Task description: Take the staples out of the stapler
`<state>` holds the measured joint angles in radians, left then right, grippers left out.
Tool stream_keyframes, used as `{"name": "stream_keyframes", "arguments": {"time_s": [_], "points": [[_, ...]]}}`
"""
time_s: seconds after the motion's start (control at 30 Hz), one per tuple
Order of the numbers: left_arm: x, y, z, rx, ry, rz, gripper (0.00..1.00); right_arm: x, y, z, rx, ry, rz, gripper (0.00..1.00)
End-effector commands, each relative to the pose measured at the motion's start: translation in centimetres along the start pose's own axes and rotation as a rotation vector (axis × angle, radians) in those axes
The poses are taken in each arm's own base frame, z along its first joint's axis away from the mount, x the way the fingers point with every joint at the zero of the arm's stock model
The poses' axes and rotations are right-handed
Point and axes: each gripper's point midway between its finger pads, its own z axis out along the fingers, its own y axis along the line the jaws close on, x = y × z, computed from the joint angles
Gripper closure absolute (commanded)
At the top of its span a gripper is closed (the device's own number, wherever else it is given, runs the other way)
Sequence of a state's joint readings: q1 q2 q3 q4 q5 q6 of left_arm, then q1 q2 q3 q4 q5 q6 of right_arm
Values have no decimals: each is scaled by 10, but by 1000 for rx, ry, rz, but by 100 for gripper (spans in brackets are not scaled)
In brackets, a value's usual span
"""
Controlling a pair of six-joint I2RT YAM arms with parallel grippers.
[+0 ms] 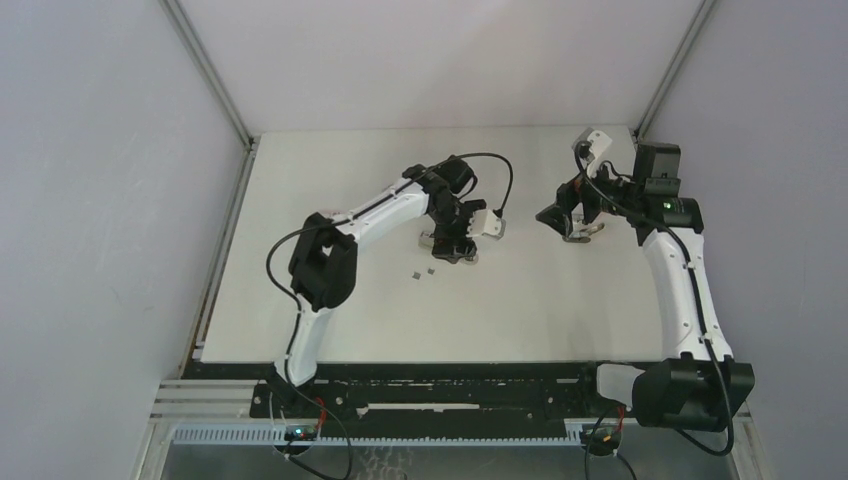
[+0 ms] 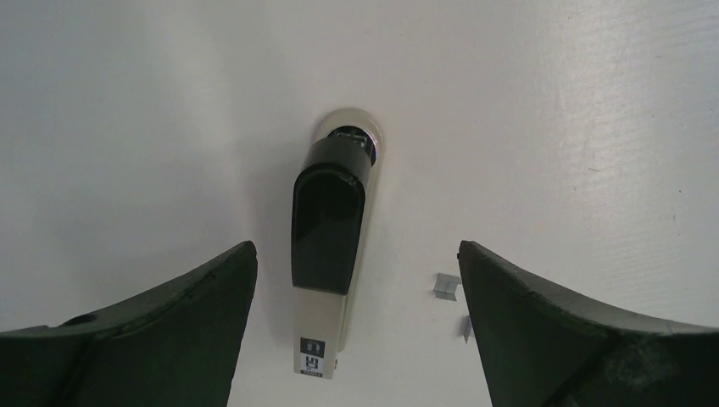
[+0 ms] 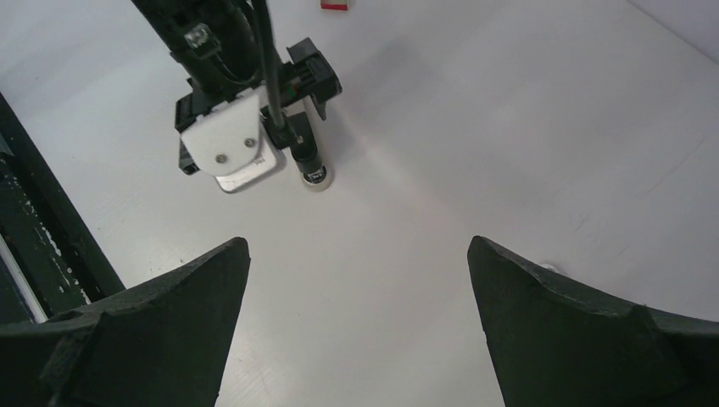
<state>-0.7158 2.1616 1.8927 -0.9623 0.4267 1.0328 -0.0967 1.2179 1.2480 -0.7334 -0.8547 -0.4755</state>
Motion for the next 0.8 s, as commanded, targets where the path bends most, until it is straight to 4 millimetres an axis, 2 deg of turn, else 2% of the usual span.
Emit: {"name": "stream_keyframes", "arguments": {"time_s": [0.0, 0.27, 0.43, 0.63, 0.77], "points": [[-9, 10, 2, -17, 17, 25, 8, -11, 11, -9, -35, -52, -47, 1], [-14, 24, 17, -30, 18, -31, 22, -11, 13, -13, -48, -61, -46, 3], [-15, 21, 22, -10, 23, -33, 30, -10, 10, -14, -40, -60, -35, 3], [-20, 23, 20, -19, 7, -55, 55, -11, 2, -12, -23, -64, 17, 5], [-27, 32, 11, -75, -11, -94, 69, -13, 3, -3, -66, -82, 131, 8]]}}
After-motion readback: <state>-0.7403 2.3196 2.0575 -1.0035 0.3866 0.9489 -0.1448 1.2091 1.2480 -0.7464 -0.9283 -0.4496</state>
